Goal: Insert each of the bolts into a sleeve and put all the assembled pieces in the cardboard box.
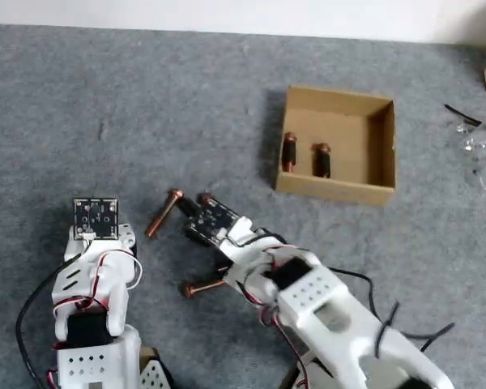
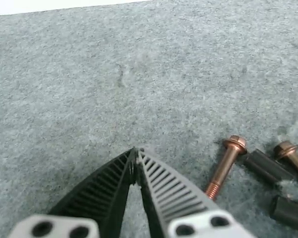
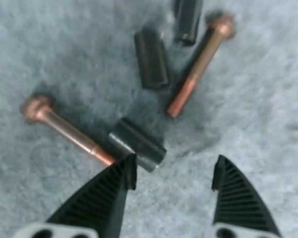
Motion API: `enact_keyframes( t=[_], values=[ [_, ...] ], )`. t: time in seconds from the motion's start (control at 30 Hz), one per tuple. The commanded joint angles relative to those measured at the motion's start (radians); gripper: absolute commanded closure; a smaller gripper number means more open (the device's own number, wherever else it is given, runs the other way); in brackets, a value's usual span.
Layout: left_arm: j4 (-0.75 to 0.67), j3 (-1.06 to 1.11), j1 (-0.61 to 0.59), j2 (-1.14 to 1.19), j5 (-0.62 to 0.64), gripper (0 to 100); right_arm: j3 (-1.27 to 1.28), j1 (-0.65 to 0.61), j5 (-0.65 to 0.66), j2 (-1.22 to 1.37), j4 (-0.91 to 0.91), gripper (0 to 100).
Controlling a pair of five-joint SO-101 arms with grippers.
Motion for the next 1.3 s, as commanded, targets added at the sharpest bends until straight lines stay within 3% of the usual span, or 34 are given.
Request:
enact_keyframes(
  t=[0.0,0.37,0.73,1.27],
  values=[
    [-0.021,-0.019,-0.007,-0.008,-0.005,99,-0.085,-0.013,0.012,0.105,-0.005,78.6],
    [-0.021,-0.022,-0.005,-0.008,-0.005,99,-0.136,-0.013,0.061,0.243,-0.01,78.7],
    [-0.02,-0.022,-0.007,-0.008,-0.005,99,-0.128,-0.084,0.052,0.248,-0.008,78.7],
    [-0.02,-0.021,-0.005,-0.008,-0.005,99,-0.128,-0.081,0.055,0.249,-0.01,78.9]
  ],
)
